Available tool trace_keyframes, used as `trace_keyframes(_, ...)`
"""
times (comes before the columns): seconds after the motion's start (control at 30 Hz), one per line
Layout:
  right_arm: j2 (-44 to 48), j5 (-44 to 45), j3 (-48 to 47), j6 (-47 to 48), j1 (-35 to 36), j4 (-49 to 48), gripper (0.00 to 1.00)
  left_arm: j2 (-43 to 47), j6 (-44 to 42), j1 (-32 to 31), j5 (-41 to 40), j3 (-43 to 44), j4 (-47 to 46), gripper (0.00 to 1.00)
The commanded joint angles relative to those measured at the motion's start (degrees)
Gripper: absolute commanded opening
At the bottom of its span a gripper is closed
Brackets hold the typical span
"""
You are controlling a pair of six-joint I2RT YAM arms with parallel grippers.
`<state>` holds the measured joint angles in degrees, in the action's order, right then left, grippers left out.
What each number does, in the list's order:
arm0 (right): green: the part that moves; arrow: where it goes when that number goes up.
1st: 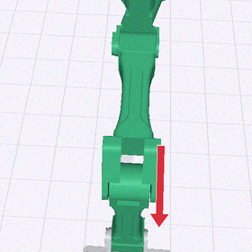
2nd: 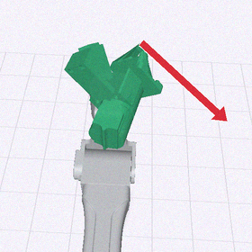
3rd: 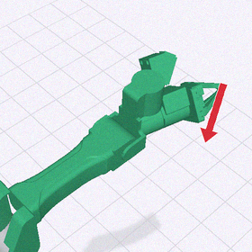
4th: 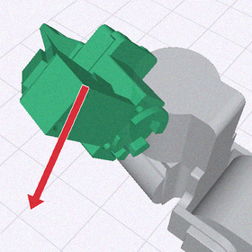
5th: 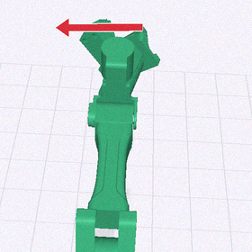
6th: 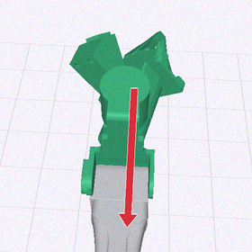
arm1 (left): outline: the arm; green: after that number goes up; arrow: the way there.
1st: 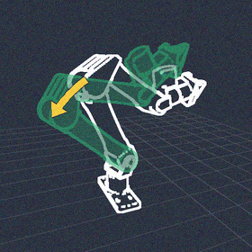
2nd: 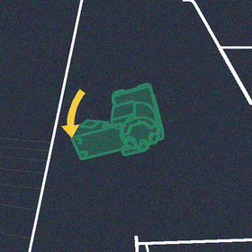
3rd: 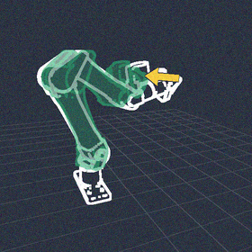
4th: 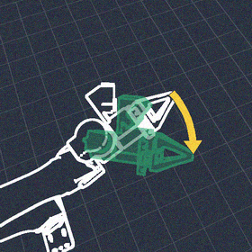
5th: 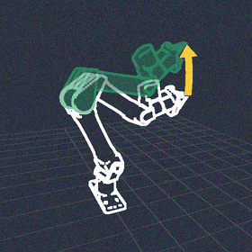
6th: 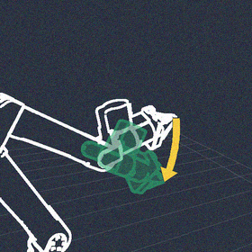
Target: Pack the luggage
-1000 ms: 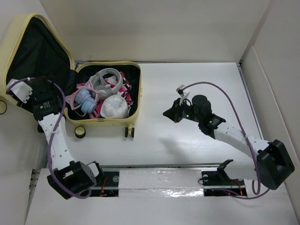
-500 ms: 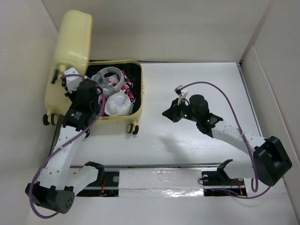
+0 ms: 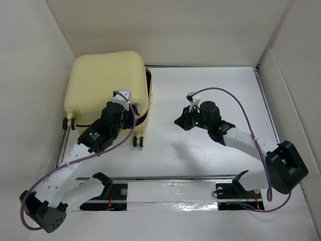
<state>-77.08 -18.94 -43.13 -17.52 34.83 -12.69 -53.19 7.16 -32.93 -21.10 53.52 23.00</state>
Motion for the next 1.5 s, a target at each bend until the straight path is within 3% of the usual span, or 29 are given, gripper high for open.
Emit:
trace_keyframes(0.0, 0.44, 1.98, -1.51, -0.15, -0.55, -2.87, 0.06, 6.77, -1.09, 0.50, 11.84, 1.05, -1.04, 0.55)
trace_keyframes(0.17, 0.96, 3.90, -0.99, -0.59, -1.08, -3.48, 0.05, 12.49, 2.67, 0.50, 14.96, 4.75, -4.18, 0.47)
trace_keyframes(0.37, 1.76, 6.37, 0.24, -0.41, -1.08, -4.36, 0.00, 4.09, 12.68, 2.16, -11.20, 12.30, -7.63, 0.58)
trace_keyframes(0.43, 1.93, 6.81, 0.42, 0.20, -1.08, -4.89, 0.00, -0.14, 15.85, 7.68, -18.78, 17.57, -4.66, 0.64)
trace_keyframes(0.5, 2.28, 7.95, 0.77, 0.73, 0.32, -5.50, 0.00, -6.56, 17.27, 13.47, -15.58, 21.87, -4.11, 0.65)
trace_keyframes(0.57, 2.37, 7.43, 0.51, 1.52, 1.12, -5.68, 0.00, -11.91, 18.15, 24.19, -10.13, 23.73, -4.55, 0.65)
trace_keyframes(0.6, 2.72, 7.08, 0.25, 1.87, 2.08, -5.59, 0.02, -13.16, 19.46, 28.05, -2.79, 24.52, -4.72, 0.65)
trace_keyframes(0.63, 3.07, 6.55, -0.19, 2.66, 3.74, -5.16, 0.09, -14.65, 19.82, 34.53, 3.20, 24.36, -6.03, 0.65)
trace_keyframes(0.67, 3.68, 6.37, -0.28, 3.01, 4.80, -5.24, 0.18, -14.84, 20.43, 36.42, 3.26, 24.01, -6.65, 0.65)
trace_keyframes(0.7, 5.17, 6.46, -0.20, 3.36, 6.03, -5.68, 0.48, -14.75, 20.87, 37.84, 5.35, 22.35, -7.44, 0.65)
trace_keyframes(0.73, 5.79, 6.72, -0.11, 3.89, 8.74, -6.99, 0.63, -14.23, 20.97, 38.72, 5.72, 21.29, -9.71, 0.67)
trace_keyframes(0.83, 6.24, 8.48, -2.73, 3.37, 11.66, -5.35, 0.96, -11.51, 20.53, 39.43, 5.02, 17.42, -13.06, 0.69)
trace_keyframes(0.87, 5.80, 9.70, -4.31, 3.02, 13.41, -4.55, 1.00, -10.37, 20.44, 39.43, 4.84, 16.80, -13.59, 0.70)
trace_keyframes(1.13, -8.51, 17.88, -22.93, -0.67, 21.06, -0.24, 1.00, -7.55, 19.74, 39.43, 3.79, 12.50, -15.79, 0.72)
trace_keyframes(1.37, -21.70, 24.91, -36.21, -2.25, 23.79, 6.26, 1.00, -3.42, 22.37, 39.43, 8.97, 7.04, -19.84, 0.72)
trace_keyframes(1.47, -25.83, 33.68, -39.56, -4.19, 24.94, 10.83, 1.00, -2.01, 22.90, 39.43, 10.29, 4.58, -22.12, 0.71)
